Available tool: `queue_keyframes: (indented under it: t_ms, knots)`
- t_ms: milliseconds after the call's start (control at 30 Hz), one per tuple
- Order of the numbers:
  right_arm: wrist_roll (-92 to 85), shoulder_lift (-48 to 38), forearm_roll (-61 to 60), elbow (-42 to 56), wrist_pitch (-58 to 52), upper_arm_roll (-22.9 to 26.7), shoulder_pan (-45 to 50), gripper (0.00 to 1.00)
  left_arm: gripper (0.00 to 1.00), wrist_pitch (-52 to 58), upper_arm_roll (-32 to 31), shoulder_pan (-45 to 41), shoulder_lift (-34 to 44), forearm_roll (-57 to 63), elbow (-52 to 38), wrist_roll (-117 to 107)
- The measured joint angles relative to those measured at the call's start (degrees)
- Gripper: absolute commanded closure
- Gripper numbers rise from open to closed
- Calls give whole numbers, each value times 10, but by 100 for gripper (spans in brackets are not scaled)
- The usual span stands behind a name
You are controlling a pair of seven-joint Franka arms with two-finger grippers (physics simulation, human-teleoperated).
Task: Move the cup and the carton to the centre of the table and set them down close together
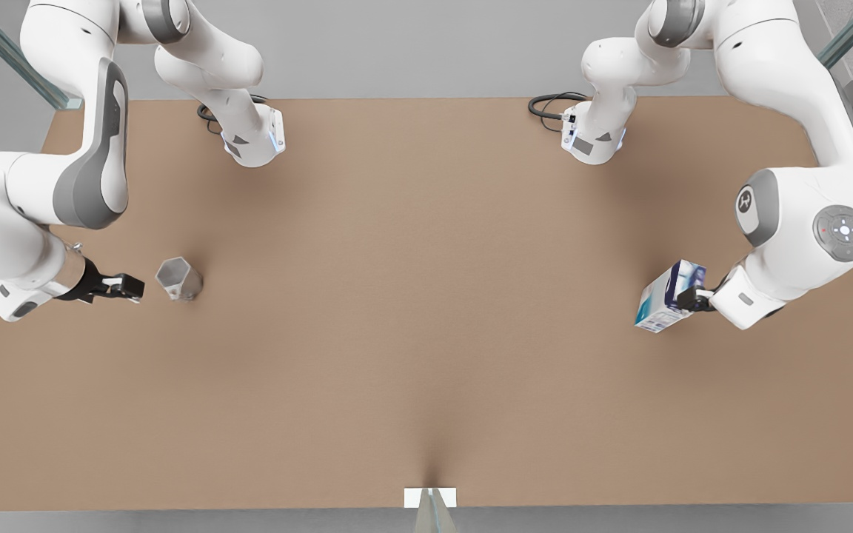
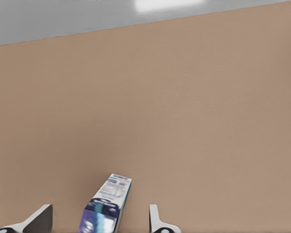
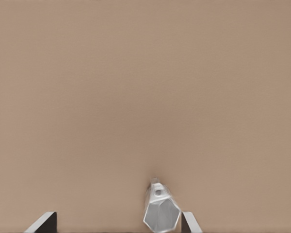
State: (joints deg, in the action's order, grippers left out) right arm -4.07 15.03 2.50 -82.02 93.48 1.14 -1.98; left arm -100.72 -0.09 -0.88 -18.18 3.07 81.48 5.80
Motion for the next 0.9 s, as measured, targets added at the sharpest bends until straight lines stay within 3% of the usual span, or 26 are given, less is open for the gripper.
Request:
queue_keyframes:
  t_ms: [300,533,733,900]
  knots:
    - [3,-15,10,-152,79,-2,-7,0,0,-5,0,0,-9,1,0,2]
    - [5,-36,10,-220,65,-5,-1,0,0,-5,0,0,-14,2,1,4]
    - [5,-88,8,-410,235,-4,-15,0,0,-6,0,0,-24,2,1,7]
    - [4,-93,9,-499,363,-2,-19,0,0,-6,0,0,-27,2,1,8]
